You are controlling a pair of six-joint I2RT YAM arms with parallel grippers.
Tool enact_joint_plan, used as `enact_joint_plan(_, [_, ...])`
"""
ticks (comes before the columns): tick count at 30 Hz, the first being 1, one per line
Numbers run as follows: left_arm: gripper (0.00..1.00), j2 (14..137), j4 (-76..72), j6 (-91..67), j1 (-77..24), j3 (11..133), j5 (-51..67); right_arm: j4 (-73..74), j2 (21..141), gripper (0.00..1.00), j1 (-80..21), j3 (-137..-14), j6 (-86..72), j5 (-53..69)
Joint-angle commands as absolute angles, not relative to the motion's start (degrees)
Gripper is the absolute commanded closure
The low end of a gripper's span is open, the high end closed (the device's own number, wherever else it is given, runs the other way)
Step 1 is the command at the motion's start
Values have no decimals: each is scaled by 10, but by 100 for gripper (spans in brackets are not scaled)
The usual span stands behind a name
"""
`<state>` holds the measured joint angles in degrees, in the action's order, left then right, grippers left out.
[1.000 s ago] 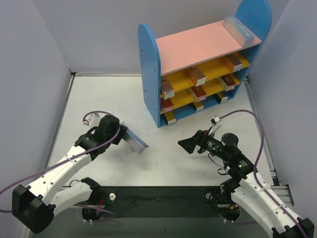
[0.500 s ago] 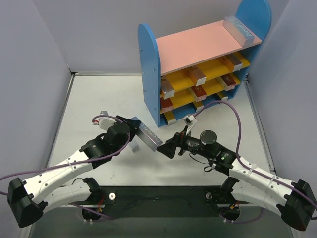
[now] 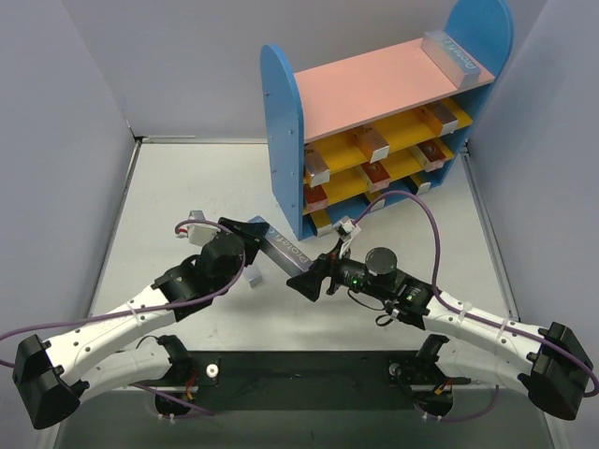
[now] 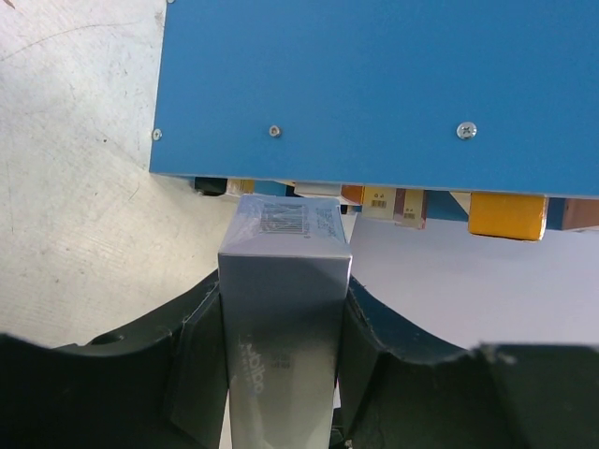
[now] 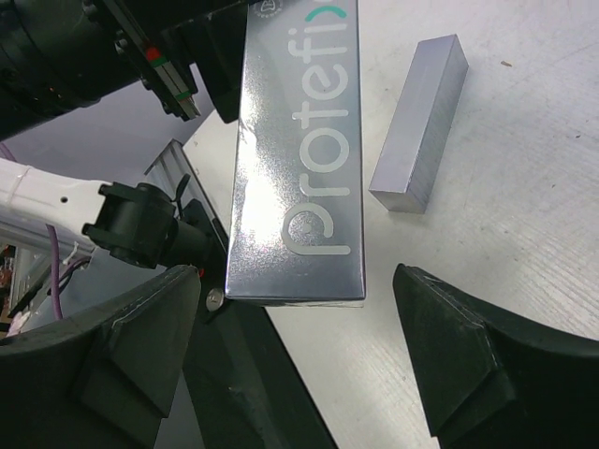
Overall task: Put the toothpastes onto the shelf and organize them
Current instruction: Pick up the toothpaste from the center of the board.
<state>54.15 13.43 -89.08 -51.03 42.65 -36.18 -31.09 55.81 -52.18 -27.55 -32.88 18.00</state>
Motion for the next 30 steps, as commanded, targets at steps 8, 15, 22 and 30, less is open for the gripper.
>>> enact_joint_plan(8, [58, 505, 97, -951, -514, 421, -359, -382, 549, 19, -526, -292, -288, 145])
enact_joint_plan(15, [58, 500, 95, -979, -514, 416, -343, -382, 551, 29, -526, -300, -272, 148])
enact_joint_plan(22, [58, 498, 83, -994, -514, 402, -328, -362, 543, 32, -527, -308, -250, 141])
enact_joint_plan(30, [58, 502, 53, -998, -514, 390, -311, -336, 533, 43, -527, -315, -227, 131])
